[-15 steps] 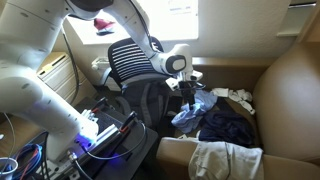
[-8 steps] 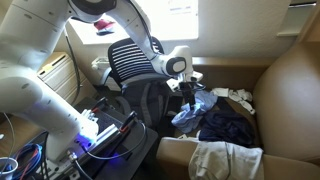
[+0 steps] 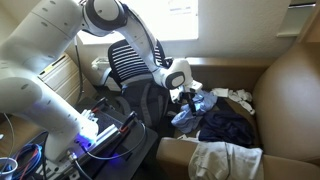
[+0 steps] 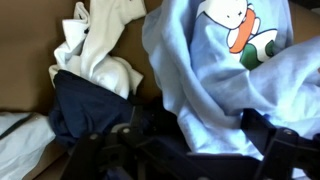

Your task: Put the blue t shirt on the backrest of the chair

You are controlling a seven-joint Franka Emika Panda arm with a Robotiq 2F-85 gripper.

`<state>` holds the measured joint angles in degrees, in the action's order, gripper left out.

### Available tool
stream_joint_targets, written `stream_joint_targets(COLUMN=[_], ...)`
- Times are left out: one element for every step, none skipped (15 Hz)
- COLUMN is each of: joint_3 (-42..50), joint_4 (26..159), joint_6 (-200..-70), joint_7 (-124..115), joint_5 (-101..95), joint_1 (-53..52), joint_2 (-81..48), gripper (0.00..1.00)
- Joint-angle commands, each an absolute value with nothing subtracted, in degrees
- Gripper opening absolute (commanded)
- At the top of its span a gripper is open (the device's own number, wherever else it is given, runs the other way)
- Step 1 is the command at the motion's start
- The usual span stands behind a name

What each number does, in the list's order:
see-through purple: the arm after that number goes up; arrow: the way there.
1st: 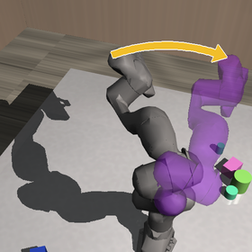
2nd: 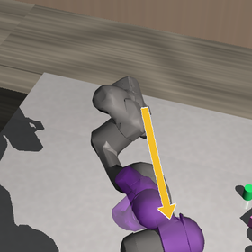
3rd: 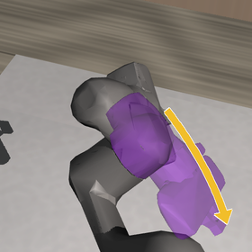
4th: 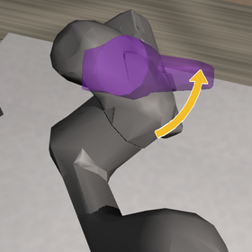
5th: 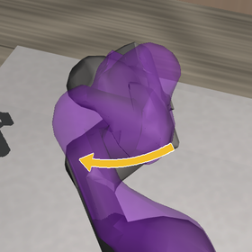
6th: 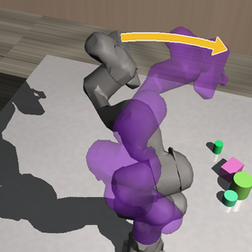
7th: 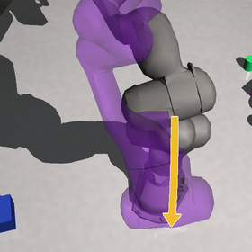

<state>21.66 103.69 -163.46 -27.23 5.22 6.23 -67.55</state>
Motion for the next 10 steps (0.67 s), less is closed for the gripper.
stream_joint_targets(joint_3=[21.9, 21.9, 21.9, 22.0, 22.1, 22.0, 22.0, 22.0, 22.0, 22.0], joint_4=[102.7, 102.5, 102.2, 102.0, 101.8, 101.5, 101.3, 101.0, 100.8, 100.5], joint_6=[-161.5, -160.6, -159.4, -158.7, -157.7, -157.1, -156.4, -155.9, -155.6, -155.1], joint_7=[-26.1, -26.2, -26.4, -26.6, -26.8, -27.0, -27.1, -27.2, -27.3, -27.4], joint_5=[7.1, 7.2, 7.5, 7.6, 7.8, 8.0, 8.0, 8.1, 8.2, 8.2], joint_1=[6.0, 6.0, 6.1, 6.0, 6.0, 6.1, 6.2, 6.2, 6.2, 6.3], joint_2=[-68.2, -68.3, -68.3, -68.4, -68.4, -68.5, -68.4, -68.5, -68.5, -68.6], gripper=[0.75, 0.74, 0.66, 0.60, 0.52, 0.46, 0.39, 0.32, 0.24, 0.17])
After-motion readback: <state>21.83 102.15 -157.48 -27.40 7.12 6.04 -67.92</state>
